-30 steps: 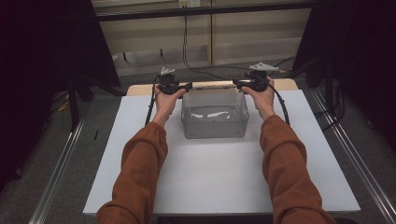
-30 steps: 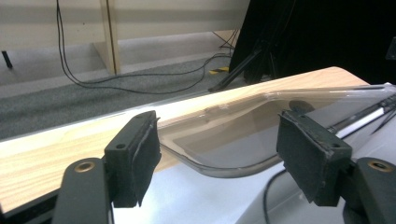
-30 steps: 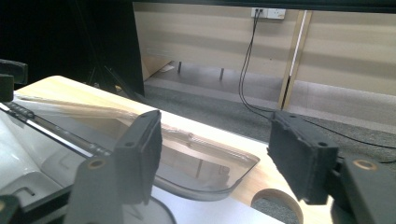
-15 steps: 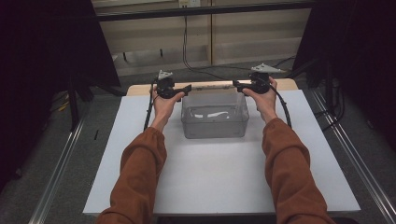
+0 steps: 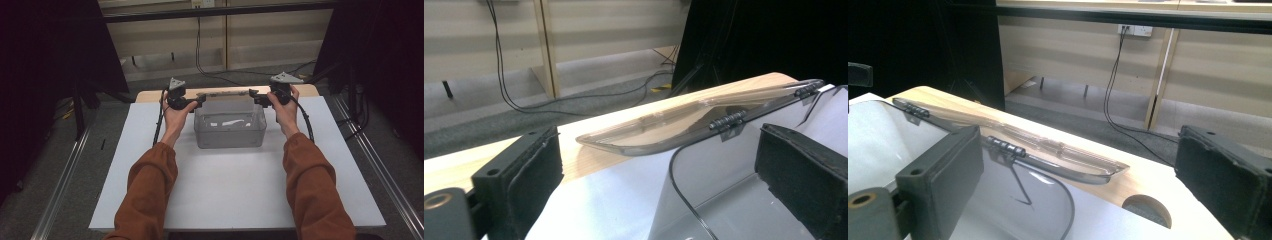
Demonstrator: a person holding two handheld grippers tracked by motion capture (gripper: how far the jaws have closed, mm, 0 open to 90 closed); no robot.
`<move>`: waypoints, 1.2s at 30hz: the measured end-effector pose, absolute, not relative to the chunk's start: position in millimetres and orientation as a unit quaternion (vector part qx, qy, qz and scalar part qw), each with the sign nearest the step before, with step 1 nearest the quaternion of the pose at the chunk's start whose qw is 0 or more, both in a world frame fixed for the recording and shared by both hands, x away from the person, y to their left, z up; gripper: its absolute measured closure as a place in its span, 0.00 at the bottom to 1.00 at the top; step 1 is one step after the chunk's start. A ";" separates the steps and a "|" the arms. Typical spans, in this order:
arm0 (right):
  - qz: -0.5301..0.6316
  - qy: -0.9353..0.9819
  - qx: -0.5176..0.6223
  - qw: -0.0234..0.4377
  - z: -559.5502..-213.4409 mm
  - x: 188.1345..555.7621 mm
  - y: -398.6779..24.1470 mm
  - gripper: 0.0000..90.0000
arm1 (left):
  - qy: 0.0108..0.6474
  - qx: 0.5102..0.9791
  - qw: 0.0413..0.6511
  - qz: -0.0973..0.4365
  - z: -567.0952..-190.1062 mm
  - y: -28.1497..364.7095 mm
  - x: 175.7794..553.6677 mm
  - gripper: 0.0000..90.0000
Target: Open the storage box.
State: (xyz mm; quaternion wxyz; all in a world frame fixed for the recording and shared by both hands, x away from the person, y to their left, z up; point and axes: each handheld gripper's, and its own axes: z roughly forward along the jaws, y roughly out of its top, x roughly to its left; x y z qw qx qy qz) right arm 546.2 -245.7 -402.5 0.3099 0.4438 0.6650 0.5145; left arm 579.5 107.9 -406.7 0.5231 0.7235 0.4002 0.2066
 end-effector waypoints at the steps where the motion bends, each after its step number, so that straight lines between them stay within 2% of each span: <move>1: 0.516 0.664 0.442 0.312 -401.9 544.5 -246.3 0.05 | 0.399 0.724 0.524 0.206 -406.1 108.4 577.9 0.05; 5: 0.516 0.664 0.438 0.320 -399.6 536.5 -247.3 0.04 | 0.399 0.718 0.533 0.203 -404.2 111.7 572.4 0.05; 13: 0.520 0.654 0.436 0.335 -396.4 520.8 -251.7 0.00 | 0.374 0.711 0.548 0.231 -396.7 116.9 554.8 0.04; 36: 0.526 0.644 0.430 0.352 -396.0 482.4 -254.9 0.00 | 0.358 0.686 0.582 0.249 -397.4 130.2 514.3 0.05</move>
